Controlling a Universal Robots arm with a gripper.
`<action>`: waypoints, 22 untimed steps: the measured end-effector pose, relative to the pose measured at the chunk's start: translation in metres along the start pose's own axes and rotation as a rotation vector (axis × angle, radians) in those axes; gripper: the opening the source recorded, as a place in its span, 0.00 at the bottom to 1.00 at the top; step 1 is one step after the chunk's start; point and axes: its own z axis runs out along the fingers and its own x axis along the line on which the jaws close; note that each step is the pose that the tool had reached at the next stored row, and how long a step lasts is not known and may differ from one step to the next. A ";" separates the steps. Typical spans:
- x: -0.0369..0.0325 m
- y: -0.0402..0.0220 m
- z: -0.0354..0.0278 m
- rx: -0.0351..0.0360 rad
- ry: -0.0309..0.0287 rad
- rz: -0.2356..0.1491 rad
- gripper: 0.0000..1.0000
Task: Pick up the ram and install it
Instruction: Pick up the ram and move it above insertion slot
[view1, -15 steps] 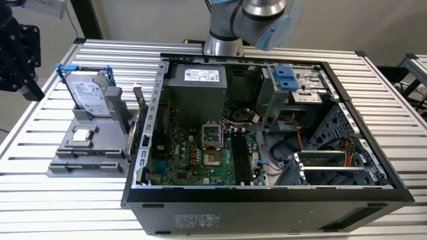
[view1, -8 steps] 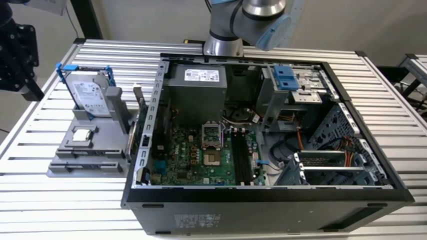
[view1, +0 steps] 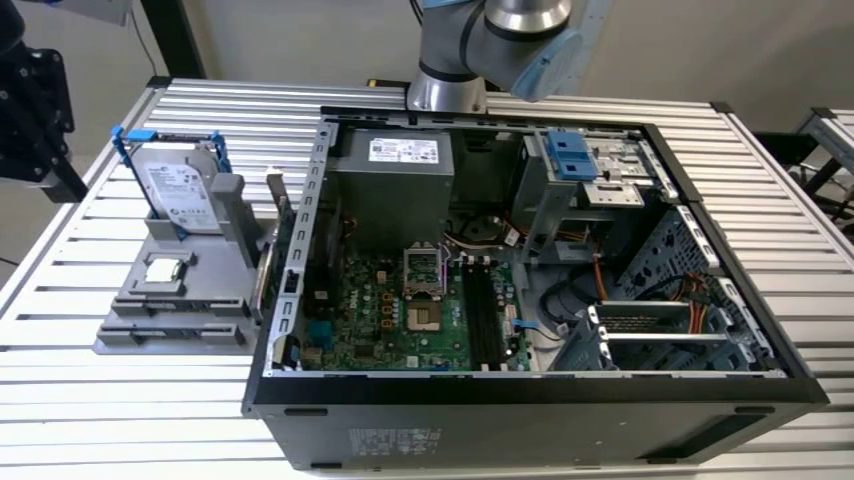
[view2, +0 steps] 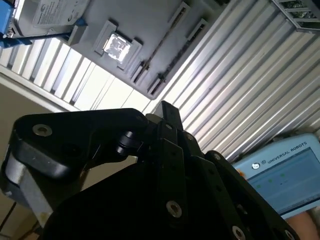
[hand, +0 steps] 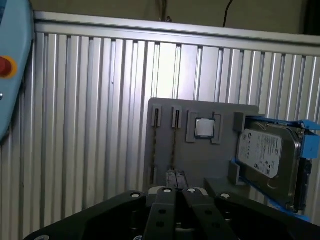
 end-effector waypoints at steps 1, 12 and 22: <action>0.0000 0.0000 0.0001 -0.0002 0.0000 -0.010 0.00; 0.0000 0.0000 0.0002 -0.0020 0.0005 -0.058 0.00; 0.0000 0.0000 0.0002 -0.0023 0.0006 -0.066 1.00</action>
